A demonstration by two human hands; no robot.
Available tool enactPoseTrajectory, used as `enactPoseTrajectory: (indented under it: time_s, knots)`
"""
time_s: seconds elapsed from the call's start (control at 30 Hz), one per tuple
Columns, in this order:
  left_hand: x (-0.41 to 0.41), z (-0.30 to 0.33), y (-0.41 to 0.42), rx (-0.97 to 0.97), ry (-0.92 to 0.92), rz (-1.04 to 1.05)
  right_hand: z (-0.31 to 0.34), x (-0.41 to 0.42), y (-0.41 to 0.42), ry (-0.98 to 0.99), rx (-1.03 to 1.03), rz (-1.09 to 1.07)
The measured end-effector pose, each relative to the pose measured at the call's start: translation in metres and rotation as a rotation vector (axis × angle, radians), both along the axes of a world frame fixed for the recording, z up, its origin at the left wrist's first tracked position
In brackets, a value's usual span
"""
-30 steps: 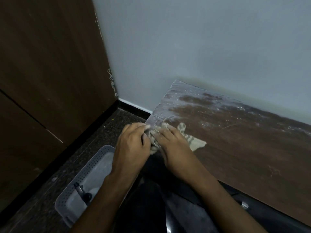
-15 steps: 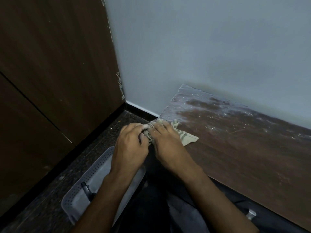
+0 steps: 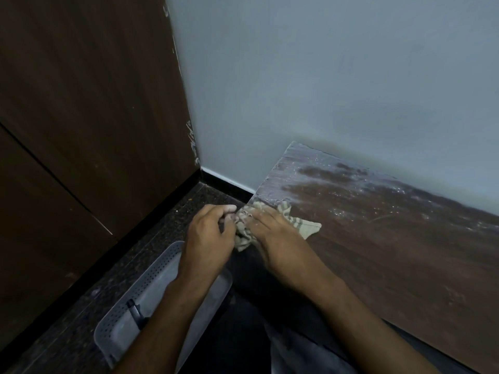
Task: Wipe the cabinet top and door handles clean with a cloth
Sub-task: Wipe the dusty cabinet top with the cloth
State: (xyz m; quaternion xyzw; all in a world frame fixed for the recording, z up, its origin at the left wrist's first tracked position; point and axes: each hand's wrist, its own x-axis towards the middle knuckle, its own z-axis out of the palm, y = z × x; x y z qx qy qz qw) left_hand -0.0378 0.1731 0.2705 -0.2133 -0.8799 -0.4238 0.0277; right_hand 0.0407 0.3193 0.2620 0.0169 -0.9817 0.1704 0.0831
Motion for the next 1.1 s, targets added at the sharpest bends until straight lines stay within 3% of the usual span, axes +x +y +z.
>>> enactPoseTrajectory:
  time_s: [0.17, 0.37, 0.63, 0.8, 0.9, 1.1]
  knots:
    - [0.0, 0.003, 0.009, 0.006, -0.025, -0.03, 0.001, -0.03, 0.034, -0.015, -0.016, -0.21]
    - [-0.001, 0.005, 0.015, 0.015, -0.029, -0.014, -0.003, 0.017, 0.008, -0.042, -0.023, -0.019]
    - [0.001, 0.004, 0.02, -0.071, 0.113, 0.001, -0.02, -0.041, -0.005, 0.037, 0.022, -0.124]
    - [0.017, 0.006, 0.04, -0.112, 0.144, -0.159, -0.016, 0.023, 0.013, 0.098, -0.03, -0.17]
    - [0.035, 0.005, 0.057, -0.115, 0.175, -0.324, -0.005, 0.095, 0.064, 0.039, -0.082, -0.357]
    - [0.044, 0.002, 0.06, -0.104, 0.149, -0.344, 0.003, 0.205, 0.138, -0.06, -0.007, -0.923]
